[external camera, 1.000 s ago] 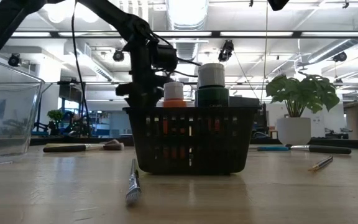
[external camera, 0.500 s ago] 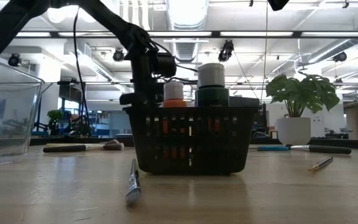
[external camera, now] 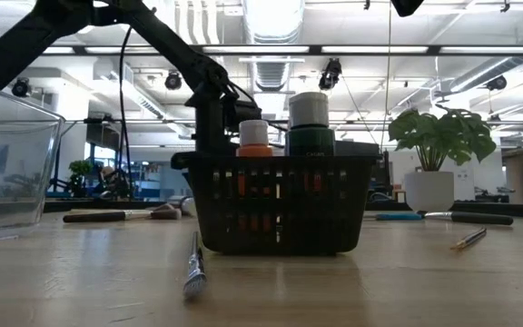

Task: Pick & Place Paint Supplies
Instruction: Put the purple paint bottle into the black bin

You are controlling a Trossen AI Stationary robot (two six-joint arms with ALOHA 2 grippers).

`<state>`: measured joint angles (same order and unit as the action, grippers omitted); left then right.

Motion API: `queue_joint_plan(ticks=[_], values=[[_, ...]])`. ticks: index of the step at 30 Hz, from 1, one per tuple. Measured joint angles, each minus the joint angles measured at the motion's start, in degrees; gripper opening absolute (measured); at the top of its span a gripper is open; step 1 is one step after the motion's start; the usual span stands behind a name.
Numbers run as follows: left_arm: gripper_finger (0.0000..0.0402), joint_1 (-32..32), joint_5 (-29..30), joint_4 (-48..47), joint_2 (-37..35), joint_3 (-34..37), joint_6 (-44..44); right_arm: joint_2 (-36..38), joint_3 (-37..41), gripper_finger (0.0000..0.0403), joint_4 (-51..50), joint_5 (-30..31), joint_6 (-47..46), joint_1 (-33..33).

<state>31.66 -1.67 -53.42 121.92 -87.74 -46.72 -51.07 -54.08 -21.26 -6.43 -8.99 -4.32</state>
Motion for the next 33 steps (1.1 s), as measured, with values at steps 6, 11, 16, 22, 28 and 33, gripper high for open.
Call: queue_joint_plan(ticks=[6, 11, 16, 22, 28, 33], values=[[0.0201, 0.12, 0.10, 0.20, -1.39, -0.07, -0.83, 0.00, 0.00, 0.0343, 0.02, 0.00, 0.04, 0.02], [0.0167, 0.18, 0.13, -0.41, -3.49, -0.09, -0.59, 0.00, 0.00, 0.0343, 0.01, 0.00, -0.01, 0.00], [0.0161, -0.16, 0.10, -4.29, -5.47, -0.09, -0.41, 0.00, 0.00, 0.0343, -0.67, 0.02, -0.34, 0.00], [0.0161, -1.77, 0.10, -9.22, -6.46, -0.09, -1.95, 0.00, 0.00, 0.0343, -1.25, 0.01, -1.11, 0.00], [0.0161, -3.39, -0.55, -9.27, -6.49, 1.03, -8.83, 0.00, 0.00, 0.0343, -1.27, -0.01, -1.16, -0.02], [0.0161, -3.67, -0.55, -8.79, -6.49, 4.09, -10.32, 0.00, 0.00, 0.0343, -1.29, -0.02, -1.29, -0.02]])
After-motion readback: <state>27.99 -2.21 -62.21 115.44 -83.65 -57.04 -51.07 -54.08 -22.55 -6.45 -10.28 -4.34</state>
